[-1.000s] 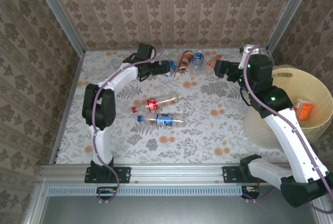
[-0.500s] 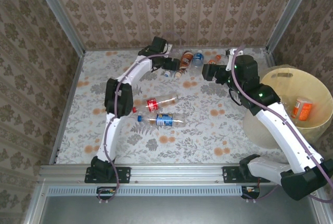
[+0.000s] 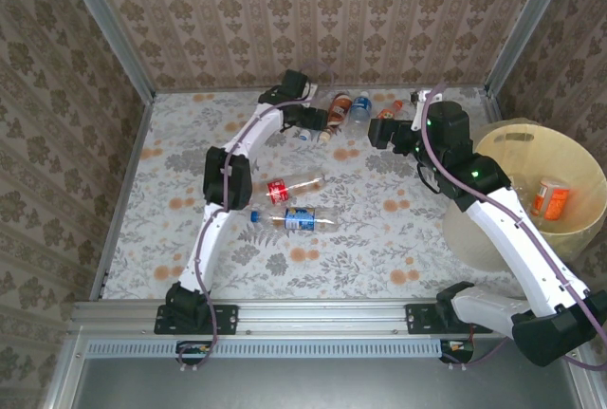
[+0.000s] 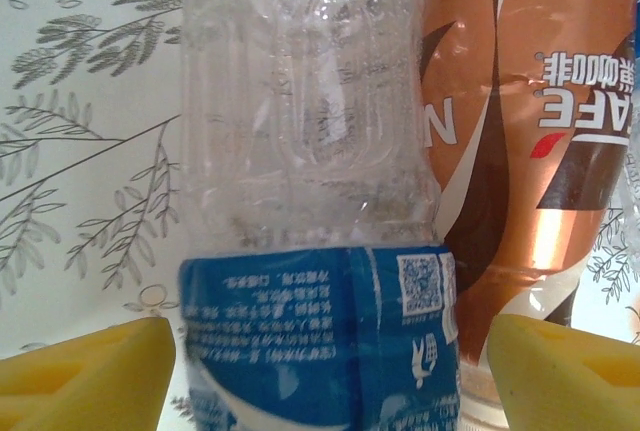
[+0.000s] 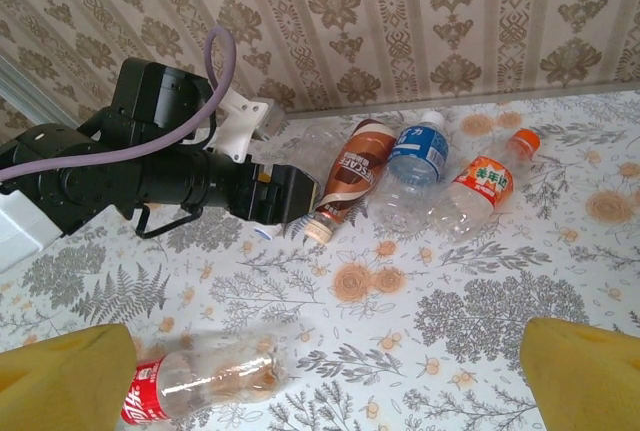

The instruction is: Put the plastic bottles in the bin

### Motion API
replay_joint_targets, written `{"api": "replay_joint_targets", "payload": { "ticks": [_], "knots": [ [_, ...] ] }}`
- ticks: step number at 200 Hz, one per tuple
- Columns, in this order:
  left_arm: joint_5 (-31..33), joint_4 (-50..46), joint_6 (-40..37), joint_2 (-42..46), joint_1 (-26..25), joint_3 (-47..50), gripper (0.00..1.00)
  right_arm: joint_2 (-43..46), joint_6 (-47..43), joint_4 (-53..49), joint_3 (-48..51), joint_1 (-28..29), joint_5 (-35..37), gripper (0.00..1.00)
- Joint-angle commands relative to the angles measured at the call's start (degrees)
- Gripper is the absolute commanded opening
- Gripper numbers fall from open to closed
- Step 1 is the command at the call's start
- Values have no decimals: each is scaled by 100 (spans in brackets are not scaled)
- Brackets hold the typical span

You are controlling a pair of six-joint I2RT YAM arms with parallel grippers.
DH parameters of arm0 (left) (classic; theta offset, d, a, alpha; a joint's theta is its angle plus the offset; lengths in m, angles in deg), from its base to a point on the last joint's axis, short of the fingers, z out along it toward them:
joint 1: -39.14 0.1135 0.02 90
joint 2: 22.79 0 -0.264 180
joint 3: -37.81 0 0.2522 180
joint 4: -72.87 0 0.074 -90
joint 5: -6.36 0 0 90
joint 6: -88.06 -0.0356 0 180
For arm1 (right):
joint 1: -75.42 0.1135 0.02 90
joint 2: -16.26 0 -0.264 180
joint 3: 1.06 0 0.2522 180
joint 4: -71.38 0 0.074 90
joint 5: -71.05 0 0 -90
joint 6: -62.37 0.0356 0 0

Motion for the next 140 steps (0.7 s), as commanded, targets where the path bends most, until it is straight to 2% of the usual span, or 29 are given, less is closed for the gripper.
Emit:
{"api": "replay_joint_targets", "payload": {
  "ticks": [1,28,69,83,140],
  "knots": [
    [-241,-99,-74,-203,50,-272,81,114,-41,-150,-21,52,-34,100],
    [-185,-68,-21,-322,81,-385,79,132,-42,-231,-30,48,-20,100],
    [-102,-67,120,-202,112,-171,68,141,-27,-250,16,62,-31,100],
    [-135,108,176,24,316,216,66,149,-28,-250,42,72,-38,100],
    [-75,1007,306,1279,358,2102,60,246,127,-41,343,89,-18,100]
  ]
}}
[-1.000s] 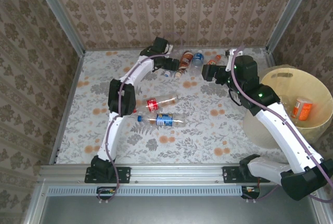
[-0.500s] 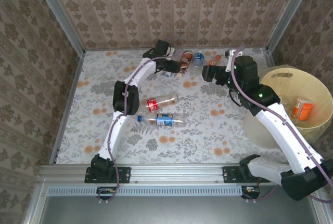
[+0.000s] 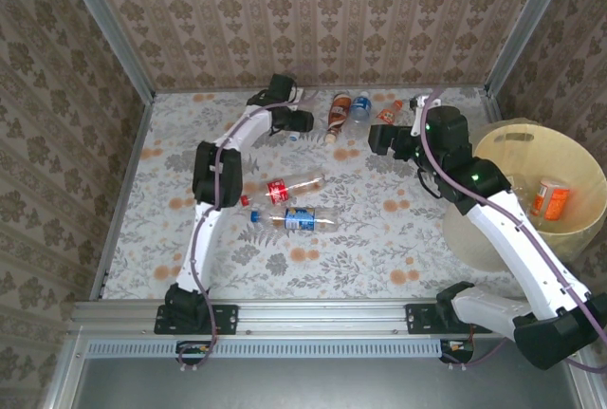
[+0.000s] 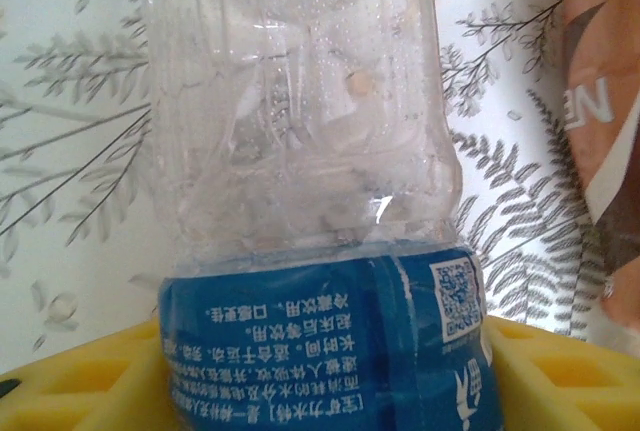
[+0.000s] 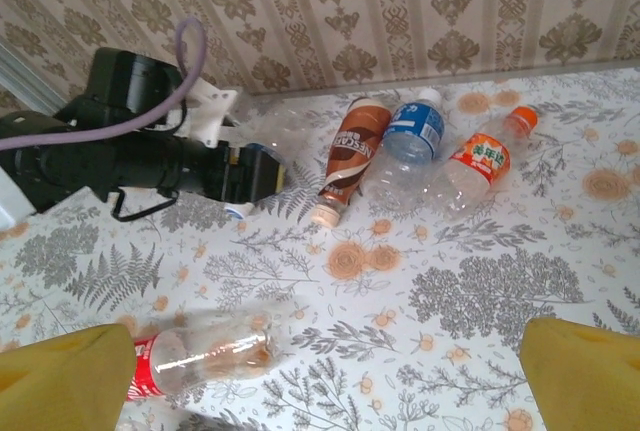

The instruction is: Put the plastic bottles in the bin

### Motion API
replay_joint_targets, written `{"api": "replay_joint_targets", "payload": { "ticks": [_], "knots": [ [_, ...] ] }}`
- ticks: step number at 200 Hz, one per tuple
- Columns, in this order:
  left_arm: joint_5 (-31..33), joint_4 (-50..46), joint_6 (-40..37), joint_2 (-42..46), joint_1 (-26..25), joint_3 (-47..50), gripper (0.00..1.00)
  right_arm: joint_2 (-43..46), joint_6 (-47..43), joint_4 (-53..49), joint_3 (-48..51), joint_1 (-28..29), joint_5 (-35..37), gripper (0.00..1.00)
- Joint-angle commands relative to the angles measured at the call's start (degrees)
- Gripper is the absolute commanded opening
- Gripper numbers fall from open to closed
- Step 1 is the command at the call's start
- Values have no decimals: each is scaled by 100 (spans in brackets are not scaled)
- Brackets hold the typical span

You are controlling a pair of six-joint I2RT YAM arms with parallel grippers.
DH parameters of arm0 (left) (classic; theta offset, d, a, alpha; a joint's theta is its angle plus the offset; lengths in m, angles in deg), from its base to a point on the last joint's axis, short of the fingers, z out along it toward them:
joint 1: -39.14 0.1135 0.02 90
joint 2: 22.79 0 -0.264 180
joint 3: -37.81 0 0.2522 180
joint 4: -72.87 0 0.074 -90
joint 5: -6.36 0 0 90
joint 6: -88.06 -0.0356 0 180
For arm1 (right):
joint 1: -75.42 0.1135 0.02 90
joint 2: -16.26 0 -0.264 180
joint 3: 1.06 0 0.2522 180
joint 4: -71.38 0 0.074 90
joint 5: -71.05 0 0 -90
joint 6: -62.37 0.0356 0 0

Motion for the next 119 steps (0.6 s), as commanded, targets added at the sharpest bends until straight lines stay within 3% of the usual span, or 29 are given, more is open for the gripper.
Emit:
{"api": "replay_joint_targets", "payload": {
  "ticks": [1,99,119],
  "knots": [
    [32,311,126,635,-1,603,60,130,131,109,159,45,-24,100],
    [-220,1983,782,3091,-168,3741,56,82,544,855,512,54,-453,100],
    [-411,2296,1027,3614,-430,4271,55,100,660,1135,630,56,-546,100]
  ]
}}
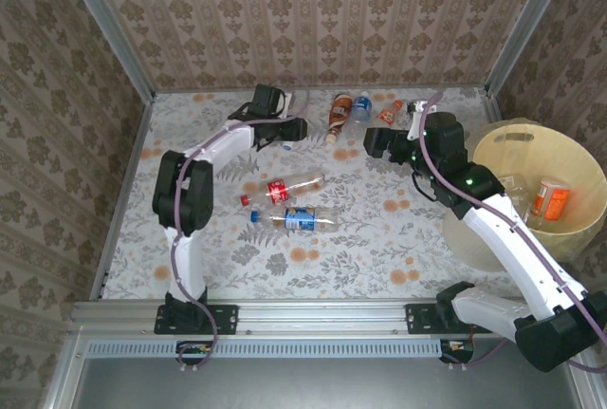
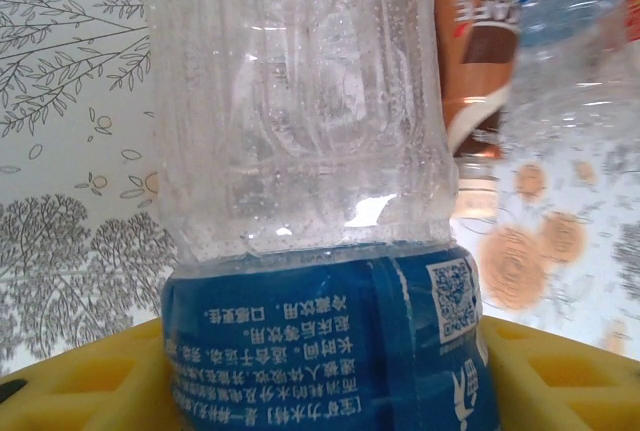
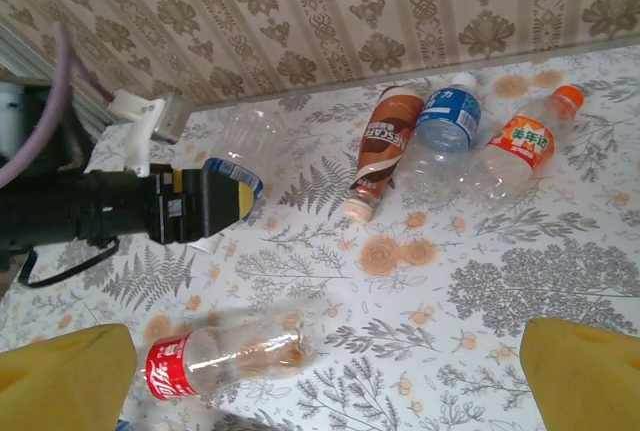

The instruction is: Put the plastic bottles in the bin

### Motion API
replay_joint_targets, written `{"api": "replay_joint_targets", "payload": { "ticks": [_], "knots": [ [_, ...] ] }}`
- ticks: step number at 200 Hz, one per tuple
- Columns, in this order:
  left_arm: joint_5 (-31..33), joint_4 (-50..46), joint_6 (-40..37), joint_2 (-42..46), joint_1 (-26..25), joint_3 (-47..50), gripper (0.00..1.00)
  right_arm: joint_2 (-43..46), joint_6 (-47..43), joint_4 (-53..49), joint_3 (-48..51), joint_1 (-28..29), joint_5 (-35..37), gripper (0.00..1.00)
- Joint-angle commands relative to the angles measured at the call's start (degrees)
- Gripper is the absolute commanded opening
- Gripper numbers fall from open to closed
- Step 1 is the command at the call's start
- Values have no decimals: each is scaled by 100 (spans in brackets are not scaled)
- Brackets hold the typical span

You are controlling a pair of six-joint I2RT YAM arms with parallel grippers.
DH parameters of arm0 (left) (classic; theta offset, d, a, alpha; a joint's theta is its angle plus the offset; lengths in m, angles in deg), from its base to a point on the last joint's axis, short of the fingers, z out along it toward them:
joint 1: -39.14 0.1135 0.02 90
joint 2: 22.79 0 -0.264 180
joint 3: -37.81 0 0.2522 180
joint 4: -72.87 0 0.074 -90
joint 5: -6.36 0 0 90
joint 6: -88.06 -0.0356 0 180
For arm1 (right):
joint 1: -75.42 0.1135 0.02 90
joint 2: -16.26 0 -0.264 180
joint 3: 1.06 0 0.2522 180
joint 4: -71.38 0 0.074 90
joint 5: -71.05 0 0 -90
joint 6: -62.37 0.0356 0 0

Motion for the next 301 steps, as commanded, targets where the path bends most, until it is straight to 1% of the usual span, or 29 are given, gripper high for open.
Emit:
{"api": "replay_joint_targets", "payload": {
  "ticks": [1,38,76,99,115,123,127,146,165,180,200,231,265,288,301],
  "knots": [
    [-332,670,416,641,-216,477,56,36,250,513,160,33,-233,100],
    [-675,1229,618,1599,-486,1324,55,27,270,586,187,33,-297,100],
    [-1479,1438,540,2276,-691,1563,55,2,504,1069,279,32,-885,100],
    [-2044,1866,704,2567,-739,1731,55,-20,642,1245,323,24,-1126,100],
    [-2381,2361,907,2707,-746,1908,55,-51,755,1381,324,7,-1433,100],
    [-2508,2645,1026,2739,-739,1992,55,-75,820,1466,316,-11,-1640,100],
    [-2723,2782,1097,2748,-748,2021,55,-91,858,1504,314,-13,-1749,100],
    [-3167,3362,1424,2709,-748,2083,55,-137,1098,1850,355,-46,-2157,100],
    [-3504,4099,1737,2657,-775,2203,55,-211,1466,2380,465,-72,-2421,100],
    [-3816,4519,1891,2608,-792,2238,55,-303,1797,2739,510,-73,-2463,100],
    [-4083,4717,1939,2572,-852,2212,55,-432,2072,3239,528,-73,-2424,100],
    [-4240,4944,2033,2543,-898,2233,55,-669,2255,3559,267,-73,-2463,100],
    [-4415,5166,2092,2495,-904,2270,55,-872,2254,3449,5,-64,-2330,100],
    [-4512,5174,2141,2423,-916,2214,55,-979,2096,3503,-194,-73,-2626,100],
    [-4541,5183,2150,2397,-933,2191,55,-1000,2002,3394,-303,-69,-2587,100]
  ]
}}
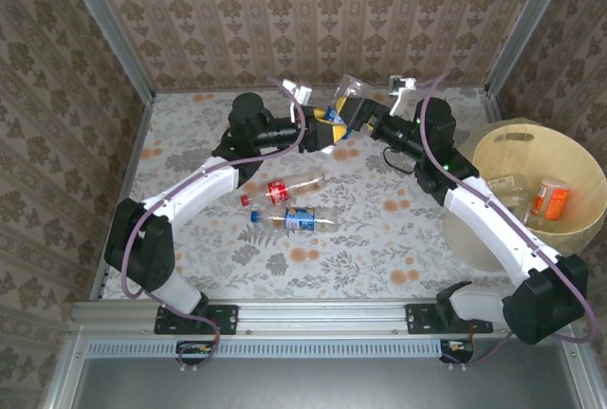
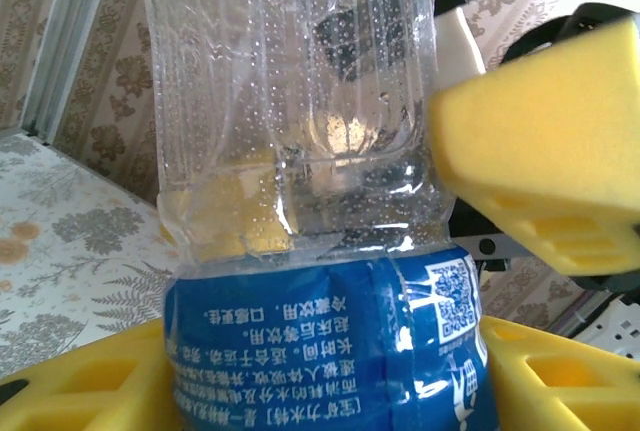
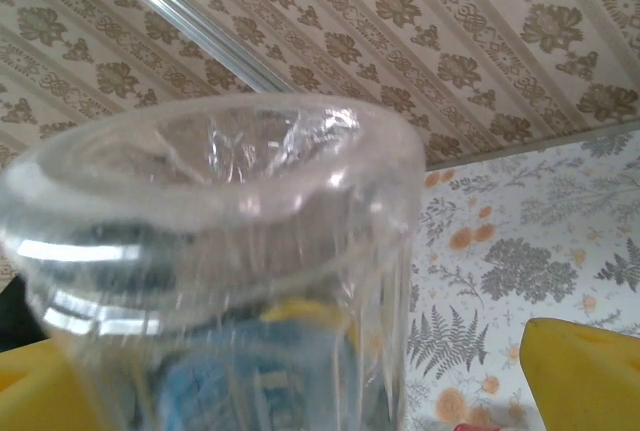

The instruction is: Put the plastic bottles in the bin

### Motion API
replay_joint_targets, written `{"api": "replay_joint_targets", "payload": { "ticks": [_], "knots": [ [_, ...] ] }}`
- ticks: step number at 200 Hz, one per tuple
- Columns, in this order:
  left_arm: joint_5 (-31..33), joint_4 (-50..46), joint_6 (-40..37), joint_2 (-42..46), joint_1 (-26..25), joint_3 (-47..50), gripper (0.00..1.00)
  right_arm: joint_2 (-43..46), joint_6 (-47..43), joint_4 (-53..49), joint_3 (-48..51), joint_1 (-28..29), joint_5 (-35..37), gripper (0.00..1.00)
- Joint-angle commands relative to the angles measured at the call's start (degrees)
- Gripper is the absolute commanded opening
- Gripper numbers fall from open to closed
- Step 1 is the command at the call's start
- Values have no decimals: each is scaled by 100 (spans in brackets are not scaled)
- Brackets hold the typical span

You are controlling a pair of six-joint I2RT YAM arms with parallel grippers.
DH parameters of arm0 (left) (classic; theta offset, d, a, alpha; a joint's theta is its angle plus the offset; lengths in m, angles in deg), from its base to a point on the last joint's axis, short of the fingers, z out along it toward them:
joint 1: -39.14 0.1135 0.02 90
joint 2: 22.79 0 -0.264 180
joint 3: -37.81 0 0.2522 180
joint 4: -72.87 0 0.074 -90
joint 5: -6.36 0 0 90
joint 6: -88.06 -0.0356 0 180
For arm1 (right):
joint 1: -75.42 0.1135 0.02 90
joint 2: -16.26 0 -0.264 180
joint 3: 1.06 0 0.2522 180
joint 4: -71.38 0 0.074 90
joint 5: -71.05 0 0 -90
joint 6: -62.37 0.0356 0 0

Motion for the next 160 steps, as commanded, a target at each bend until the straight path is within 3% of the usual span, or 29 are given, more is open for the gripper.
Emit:
{"api": "replay_joint_targets", "payload": {
  "ticks": [1,108,117,136,160],
  "knots": [
    [-316,357,111,-141,-63,-15,55,-69,-127,161,-339,-25,-173,100],
    [-182,0,-143,-127,-166,-90,56,26,-577,-169,-427,-32,-120,61],
    [-108,-100,-176,-113,-169,-100,61,52,-626,-223,-421,-27,-57,59],
    [239,-579,-370,-34,-168,-167,85,124,-811,-414,-432,-39,143,57],
    [611,-746,-633,189,-169,18,100,284,-1178,-763,-457,-49,650,56]
  ]
}}
